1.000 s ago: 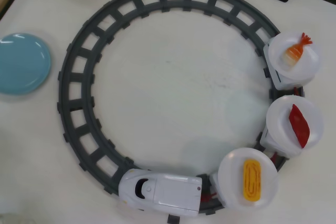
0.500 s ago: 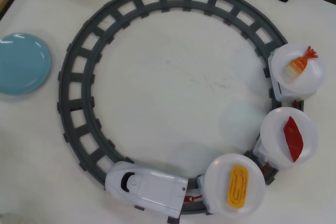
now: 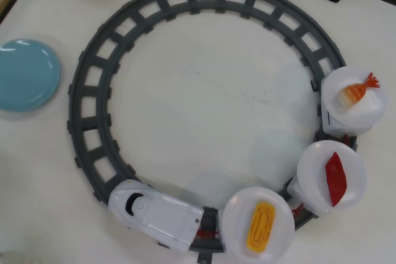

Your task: Pick up the sushi from the Shinkansen and put it on the blue dish

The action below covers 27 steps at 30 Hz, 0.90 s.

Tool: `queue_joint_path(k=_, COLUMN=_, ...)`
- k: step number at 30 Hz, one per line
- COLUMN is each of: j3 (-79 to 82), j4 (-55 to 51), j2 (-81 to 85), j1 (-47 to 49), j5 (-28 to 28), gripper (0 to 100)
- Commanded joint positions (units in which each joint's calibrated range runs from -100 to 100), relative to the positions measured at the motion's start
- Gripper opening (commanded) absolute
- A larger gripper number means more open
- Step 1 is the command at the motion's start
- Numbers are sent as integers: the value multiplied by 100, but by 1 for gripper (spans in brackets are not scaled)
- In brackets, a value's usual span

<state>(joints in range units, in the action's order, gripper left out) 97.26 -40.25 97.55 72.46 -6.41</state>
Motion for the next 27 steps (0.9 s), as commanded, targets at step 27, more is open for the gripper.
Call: queue_joint_path(k=27, j3=4, j4=-5, j2=46, j1=-18, j5=30, gripper=20)
